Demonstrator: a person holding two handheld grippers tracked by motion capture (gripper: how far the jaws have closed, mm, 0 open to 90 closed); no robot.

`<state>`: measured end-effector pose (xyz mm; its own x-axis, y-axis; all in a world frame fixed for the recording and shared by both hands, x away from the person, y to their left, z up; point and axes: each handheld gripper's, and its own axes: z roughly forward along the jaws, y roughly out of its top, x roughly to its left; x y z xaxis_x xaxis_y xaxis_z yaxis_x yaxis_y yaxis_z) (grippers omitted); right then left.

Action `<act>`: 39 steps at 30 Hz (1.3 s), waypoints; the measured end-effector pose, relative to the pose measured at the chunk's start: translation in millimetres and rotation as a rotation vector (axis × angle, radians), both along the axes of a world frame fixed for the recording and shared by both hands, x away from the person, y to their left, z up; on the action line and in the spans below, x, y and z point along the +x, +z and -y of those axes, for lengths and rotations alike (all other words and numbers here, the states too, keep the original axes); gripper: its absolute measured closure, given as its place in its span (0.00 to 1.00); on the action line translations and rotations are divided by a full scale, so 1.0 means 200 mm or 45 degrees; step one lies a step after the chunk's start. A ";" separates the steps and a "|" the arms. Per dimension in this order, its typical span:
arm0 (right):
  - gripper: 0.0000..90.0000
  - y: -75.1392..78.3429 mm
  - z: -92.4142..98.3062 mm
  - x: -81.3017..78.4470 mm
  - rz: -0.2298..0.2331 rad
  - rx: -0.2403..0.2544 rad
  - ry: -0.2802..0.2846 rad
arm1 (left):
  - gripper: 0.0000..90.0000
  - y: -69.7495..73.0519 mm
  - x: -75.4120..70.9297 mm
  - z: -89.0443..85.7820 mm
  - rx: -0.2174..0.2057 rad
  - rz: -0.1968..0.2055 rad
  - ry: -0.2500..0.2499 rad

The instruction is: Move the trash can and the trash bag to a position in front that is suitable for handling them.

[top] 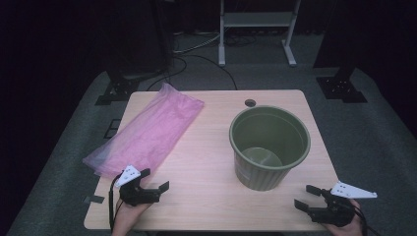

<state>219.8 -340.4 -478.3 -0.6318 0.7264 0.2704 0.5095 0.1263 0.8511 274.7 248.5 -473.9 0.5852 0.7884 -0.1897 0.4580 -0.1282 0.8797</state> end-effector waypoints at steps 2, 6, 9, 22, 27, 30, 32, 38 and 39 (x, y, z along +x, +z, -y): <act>0.19 0.01 0.00 0.01 0.008 0.009 0.003 | 0.00 0.00 0.00 0.00 0.006 -0.003 -0.001; 0.19 0.03 -0.01 0.03 0.024 0.025 0.007 | 0.00 -0.01 0.00 -0.01 0.008 -0.011 0.003; 0.19 0.05 -0.01 0.06 0.034 0.033 0.021 | 0.00 -0.01 0.00 -0.01 0.014 -0.009 0.002; 0.19 0.14 -0.15 0.20 0.067 0.001 0.092 | 0.00 -0.02 0.00 -0.01 0.028 -0.022 -0.008; 0.18 0.14 -0.20 0.26 0.069 -0.029 0.088 | 0.00 -0.02 0.00 -0.01 0.032 -0.025 -0.010; 0.17 0.14 -0.20 0.28 0.070 -0.020 0.077 | 0.00 -0.02 0.00 -0.01 0.030 -0.026 -0.010; 0.18 0.14 -0.21 0.28 0.068 -0.018 0.073 | 0.00 -0.02 0.00 -0.01 0.030 -0.027 -0.009; 0.17 0.15 -0.25 0.33 0.055 -0.027 0.084 | 0.00 -0.02 0.00 -0.01 0.028 -0.033 -0.010; 0.17 0.15 -0.26 0.34 0.055 -0.030 0.087 | 0.00 -0.02 0.00 -0.01 0.028 -0.034 -0.009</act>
